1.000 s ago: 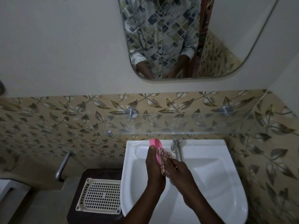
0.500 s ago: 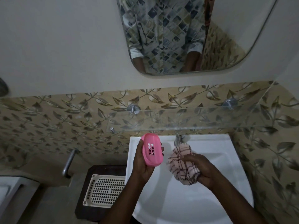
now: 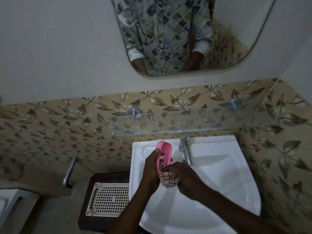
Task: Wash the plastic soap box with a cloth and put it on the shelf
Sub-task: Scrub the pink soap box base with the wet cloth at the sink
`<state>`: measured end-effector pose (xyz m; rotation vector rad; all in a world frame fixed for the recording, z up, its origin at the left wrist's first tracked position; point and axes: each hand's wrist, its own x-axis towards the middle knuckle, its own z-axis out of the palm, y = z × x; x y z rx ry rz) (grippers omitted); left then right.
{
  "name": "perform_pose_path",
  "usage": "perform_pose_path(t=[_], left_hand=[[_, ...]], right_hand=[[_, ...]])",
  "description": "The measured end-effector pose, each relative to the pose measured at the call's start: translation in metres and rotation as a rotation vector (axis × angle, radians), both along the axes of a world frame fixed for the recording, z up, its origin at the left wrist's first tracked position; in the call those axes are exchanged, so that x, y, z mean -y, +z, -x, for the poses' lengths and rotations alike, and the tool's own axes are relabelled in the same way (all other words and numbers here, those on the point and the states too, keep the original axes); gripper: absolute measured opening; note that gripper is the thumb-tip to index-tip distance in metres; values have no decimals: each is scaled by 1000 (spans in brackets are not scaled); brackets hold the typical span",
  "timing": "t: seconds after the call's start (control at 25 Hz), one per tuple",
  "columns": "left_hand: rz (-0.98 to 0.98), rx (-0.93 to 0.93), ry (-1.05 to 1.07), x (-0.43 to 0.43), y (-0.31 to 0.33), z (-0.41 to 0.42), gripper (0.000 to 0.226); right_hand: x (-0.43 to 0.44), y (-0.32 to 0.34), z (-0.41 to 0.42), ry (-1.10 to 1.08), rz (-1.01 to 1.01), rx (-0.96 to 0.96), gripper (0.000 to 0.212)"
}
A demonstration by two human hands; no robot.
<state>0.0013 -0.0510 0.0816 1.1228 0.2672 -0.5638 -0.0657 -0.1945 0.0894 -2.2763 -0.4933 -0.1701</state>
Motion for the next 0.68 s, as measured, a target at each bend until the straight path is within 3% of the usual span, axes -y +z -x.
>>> perform_pose_path(t=[0.04, 0.12, 0.16, 0.2, 0.28, 0.36, 0.44, 0.48, 0.56, 0.6, 0.68], left_hand=[[-17, 61, -18, -1, -4, 2, 55], [-25, 133, -45, -4, -2, -1, 44], [-7, 122, -38, -4, 3, -4, 38], [6, 104, -31, -1, 7, -8, 38], [58, 37, -31, 5, 12, -9, 54], [108, -54, -45, 9, 12, -6, 70], [75, -72, -59, 6, 8, -2, 72], [54, -72, -46, 5, 4, 0, 69], [40, -104, -44, 4, -5, 8, 63], [45, -129, -57, 4, -8, 9, 62], [98, -186, -87, 1, -10, 4, 60]], right_hand=[[14, 12, -11, 54, -75, -175, 53], [39, 24, -28, -107, -345, -440, 40], [42, 27, -30, -255, -415, -420, 41], [37, 27, -27, -392, -393, -273, 44], [6, 16, -11, -495, -224, 50, 50], [-34, -1, 15, -477, -67, 180, 53], [-36, 1, 21, -301, -2, 201, 47], [-22, 7, 12, -174, 31, 111, 43], [18, 32, -9, 72, 139, -272, 33], [34, 39, -16, 129, 58, -480, 27], [55, 40, -26, -26, -345, -697, 27]])
